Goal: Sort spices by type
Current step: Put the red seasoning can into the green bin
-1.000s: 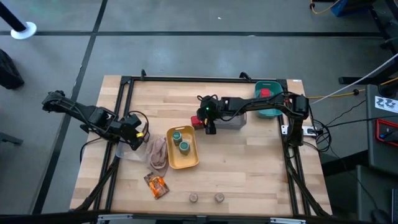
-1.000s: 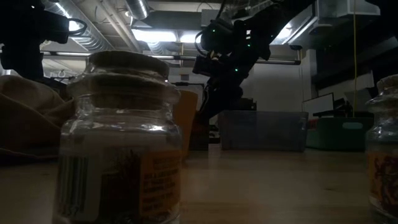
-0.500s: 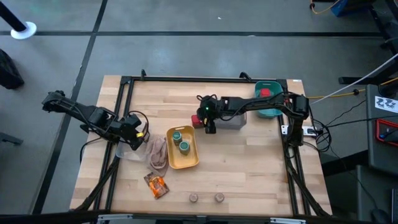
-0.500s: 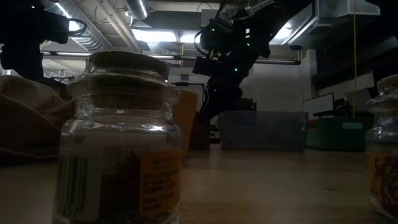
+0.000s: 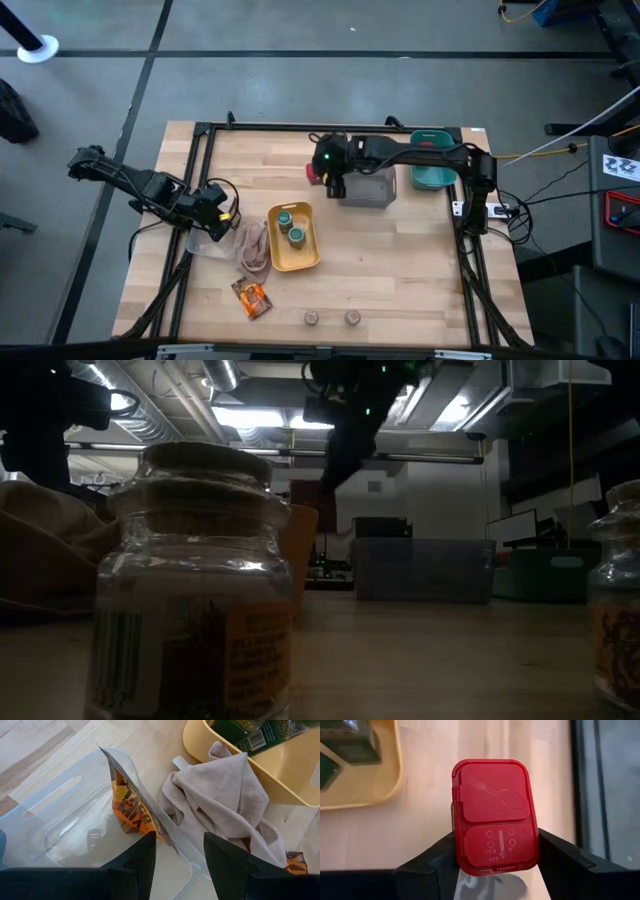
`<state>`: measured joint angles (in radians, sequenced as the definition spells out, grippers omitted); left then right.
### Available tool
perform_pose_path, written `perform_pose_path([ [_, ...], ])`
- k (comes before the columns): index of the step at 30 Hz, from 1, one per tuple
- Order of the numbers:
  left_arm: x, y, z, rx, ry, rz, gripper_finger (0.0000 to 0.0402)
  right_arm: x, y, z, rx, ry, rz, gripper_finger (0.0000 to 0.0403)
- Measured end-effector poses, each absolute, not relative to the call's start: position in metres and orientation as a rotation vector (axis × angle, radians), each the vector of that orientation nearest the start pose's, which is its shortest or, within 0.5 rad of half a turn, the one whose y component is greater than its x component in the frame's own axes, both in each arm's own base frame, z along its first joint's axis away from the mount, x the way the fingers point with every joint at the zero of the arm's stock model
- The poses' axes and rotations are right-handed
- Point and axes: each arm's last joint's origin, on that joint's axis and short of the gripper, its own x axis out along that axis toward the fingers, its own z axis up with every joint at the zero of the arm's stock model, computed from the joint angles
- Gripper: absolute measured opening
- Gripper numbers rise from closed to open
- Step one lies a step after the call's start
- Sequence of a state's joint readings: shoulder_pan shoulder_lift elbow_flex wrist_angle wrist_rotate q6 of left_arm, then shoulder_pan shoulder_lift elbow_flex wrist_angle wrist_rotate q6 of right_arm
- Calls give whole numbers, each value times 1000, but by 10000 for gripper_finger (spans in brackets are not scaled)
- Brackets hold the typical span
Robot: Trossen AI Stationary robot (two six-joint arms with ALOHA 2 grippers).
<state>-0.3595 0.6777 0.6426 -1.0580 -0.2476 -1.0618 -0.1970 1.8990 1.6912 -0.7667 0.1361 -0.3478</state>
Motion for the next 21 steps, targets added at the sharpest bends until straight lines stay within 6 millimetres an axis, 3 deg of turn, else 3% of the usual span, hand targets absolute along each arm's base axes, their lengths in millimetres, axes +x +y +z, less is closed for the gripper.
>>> perform_pose_path([
  [10,101,-30,235,-618,967,438,150,386,-84,323,-236,1139,-154,223],
  [21,101,-30,236,-583,951,449,150,354,-105,319,-70,1403,-272,224],
])
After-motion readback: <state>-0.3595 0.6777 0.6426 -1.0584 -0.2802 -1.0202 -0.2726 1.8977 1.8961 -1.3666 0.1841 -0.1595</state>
